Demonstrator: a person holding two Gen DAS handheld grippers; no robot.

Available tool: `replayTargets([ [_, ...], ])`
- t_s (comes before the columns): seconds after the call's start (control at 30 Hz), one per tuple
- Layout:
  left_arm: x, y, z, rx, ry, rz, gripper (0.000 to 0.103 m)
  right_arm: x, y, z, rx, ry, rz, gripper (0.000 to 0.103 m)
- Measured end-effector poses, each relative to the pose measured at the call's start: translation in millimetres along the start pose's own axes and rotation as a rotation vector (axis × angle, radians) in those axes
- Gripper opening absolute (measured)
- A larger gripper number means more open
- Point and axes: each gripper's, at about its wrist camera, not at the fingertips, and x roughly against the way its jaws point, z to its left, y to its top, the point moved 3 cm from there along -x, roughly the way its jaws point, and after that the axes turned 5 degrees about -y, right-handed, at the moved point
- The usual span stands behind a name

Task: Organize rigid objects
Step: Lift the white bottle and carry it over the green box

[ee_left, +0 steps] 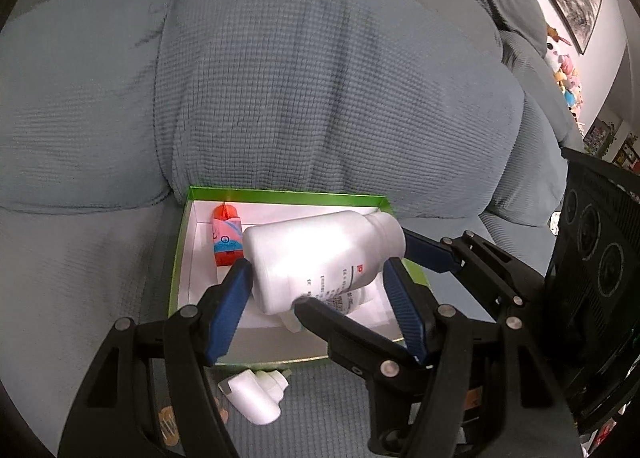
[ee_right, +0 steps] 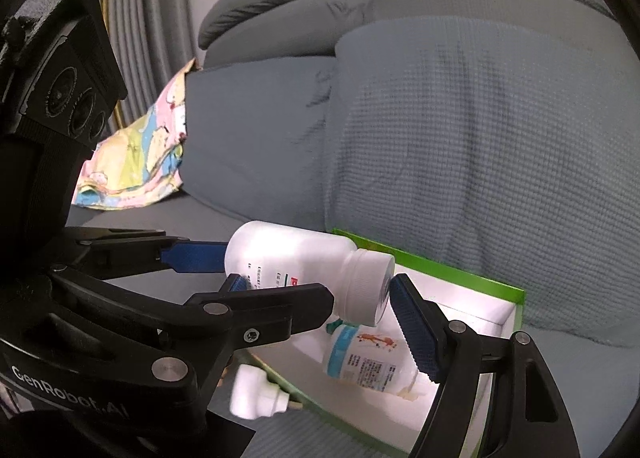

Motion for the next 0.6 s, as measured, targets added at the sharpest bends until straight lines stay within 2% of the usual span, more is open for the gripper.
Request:
replayTargets([
  [0.4, -39, -12, 31, 0.110, -0.033, 0.089, 0.067, -53, -15, -14, -0.039, 0.015, 0.096, 0.076],
  [0.6, -48, -17, 39, 0.131, -0.029, 0.110, 0.067, -70, -23, -17, -0.052, 0.023, 0.135, 0.076],
])
